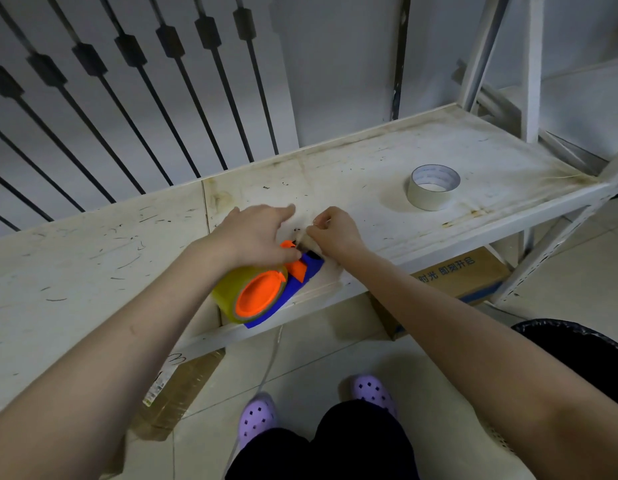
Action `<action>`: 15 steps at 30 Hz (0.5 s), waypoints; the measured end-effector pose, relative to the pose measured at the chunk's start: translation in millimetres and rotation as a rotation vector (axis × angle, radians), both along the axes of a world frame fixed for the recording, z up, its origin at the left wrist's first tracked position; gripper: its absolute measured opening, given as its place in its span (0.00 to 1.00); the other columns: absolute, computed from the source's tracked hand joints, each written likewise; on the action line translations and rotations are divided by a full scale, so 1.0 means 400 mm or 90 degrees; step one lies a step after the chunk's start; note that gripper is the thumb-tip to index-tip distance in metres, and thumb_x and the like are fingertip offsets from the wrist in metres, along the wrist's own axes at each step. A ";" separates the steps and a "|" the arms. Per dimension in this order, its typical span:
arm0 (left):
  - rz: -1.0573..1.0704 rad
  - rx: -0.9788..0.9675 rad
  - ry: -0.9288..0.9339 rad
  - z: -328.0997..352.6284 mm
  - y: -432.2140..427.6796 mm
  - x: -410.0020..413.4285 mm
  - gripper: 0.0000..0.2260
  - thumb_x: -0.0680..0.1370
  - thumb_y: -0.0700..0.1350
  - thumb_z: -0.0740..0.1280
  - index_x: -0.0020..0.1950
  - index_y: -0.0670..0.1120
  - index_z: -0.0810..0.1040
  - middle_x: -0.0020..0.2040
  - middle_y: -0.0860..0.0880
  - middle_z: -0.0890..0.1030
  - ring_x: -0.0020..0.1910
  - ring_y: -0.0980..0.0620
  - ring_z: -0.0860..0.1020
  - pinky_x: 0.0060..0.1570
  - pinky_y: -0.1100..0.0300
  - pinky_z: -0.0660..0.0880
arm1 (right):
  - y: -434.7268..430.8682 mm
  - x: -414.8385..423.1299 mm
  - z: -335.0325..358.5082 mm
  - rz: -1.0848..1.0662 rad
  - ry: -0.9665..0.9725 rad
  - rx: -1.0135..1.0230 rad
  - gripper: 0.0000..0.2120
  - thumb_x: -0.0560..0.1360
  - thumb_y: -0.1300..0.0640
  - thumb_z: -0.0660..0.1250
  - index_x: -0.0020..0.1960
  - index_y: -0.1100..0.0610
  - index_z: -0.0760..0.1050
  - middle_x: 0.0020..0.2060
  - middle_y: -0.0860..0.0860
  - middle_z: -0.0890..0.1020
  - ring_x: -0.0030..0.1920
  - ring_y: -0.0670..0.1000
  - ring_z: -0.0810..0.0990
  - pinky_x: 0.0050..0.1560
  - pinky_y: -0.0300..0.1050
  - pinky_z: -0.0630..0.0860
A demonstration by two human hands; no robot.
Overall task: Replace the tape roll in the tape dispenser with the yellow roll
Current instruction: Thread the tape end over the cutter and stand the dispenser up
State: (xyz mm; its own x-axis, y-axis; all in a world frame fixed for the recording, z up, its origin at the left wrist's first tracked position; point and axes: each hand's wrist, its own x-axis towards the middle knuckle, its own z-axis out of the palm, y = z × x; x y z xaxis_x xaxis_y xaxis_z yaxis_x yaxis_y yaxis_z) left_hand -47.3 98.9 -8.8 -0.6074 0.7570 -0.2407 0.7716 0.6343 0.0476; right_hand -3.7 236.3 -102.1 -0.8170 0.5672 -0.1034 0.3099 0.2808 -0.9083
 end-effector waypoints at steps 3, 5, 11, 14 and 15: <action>0.074 0.005 -0.014 -0.010 0.028 -0.010 0.33 0.69 0.63 0.69 0.66 0.43 0.72 0.61 0.44 0.78 0.60 0.45 0.76 0.57 0.47 0.75 | 0.004 0.000 -0.011 -0.008 0.009 0.013 0.06 0.73 0.58 0.65 0.47 0.58 0.70 0.44 0.51 0.75 0.46 0.50 0.74 0.45 0.43 0.68; 0.114 -0.004 -0.027 -0.028 0.040 -0.008 0.31 0.66 0.64 0.71 0.59 0.43 0.76 0.54 0.45 0.81 0.53 0.46 0.78 0.52 0.49 0.78 | 0.005 0.001 -0.016 -0.006 0.017 0.015 0.07 0.73 0.58 0.65 0.49 0.59 0.72 0.42 0.51 0.74 0.45 0.50 0.73 0.44 0.42 0.68; 0.129 -0.012 -0.001 -0.051 0.041 -0.002 0.26 0.61 0.57 0.76 0.54 0.47 0.77 0.48 0.47 0.80 0.48 0.47 0.78 0.43 0.53 0.77 | 0.012 0.003 -0.021 0.057 0.009 -0.019 0.17 0.72 0.52 0.68 0.53 0.57 0.65 0.44 0.50 0.72 0.42 0.48 0.73 0.43 0.42 0.71; 0.116 -0.019 -0.005 -0.052 0.045 0.000 0.28 0.60 0.59 0.77 0.55 0.47 0.77 0.49 0.48 0.80 0.48 0.46 0.78 0.47 0.51 0.77 | 0.015 0.006 -0.021 0.096 -0.008 0.010 0.24 0.72 0.48 0.70 0.57 0.60 0.64 0.43 0.50 0.71 0.39 0.46 0.72 0.37 0.39 0.69; 0.115 -0.023 -0.004 -0.051 0.046 0.001 0.29 0.60 0.60 0.77 0.54 0.47 0.77 0.48 0.48 0.80 0.48 0.46 0.78 0.48 0.51 0.77 | 0.014 0.005 -0.025 0.092 -0.004 0.030 0.25 0.71 0.48 0.70 0.58 0.61 0.64 0.45 0.52 0.72 0.41 0.48 0.72 0.38 0.40 0.68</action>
State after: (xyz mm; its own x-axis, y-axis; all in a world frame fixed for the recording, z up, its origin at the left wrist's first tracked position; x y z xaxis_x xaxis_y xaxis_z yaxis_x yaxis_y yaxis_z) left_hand -46.7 117.2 -29.2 -0.7305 0.6271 -0.2705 0.6453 0.7634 0.0274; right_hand -1.8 241.7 -112.3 -0.8901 0.4478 -0.0852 0.2691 0.3653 -0.8911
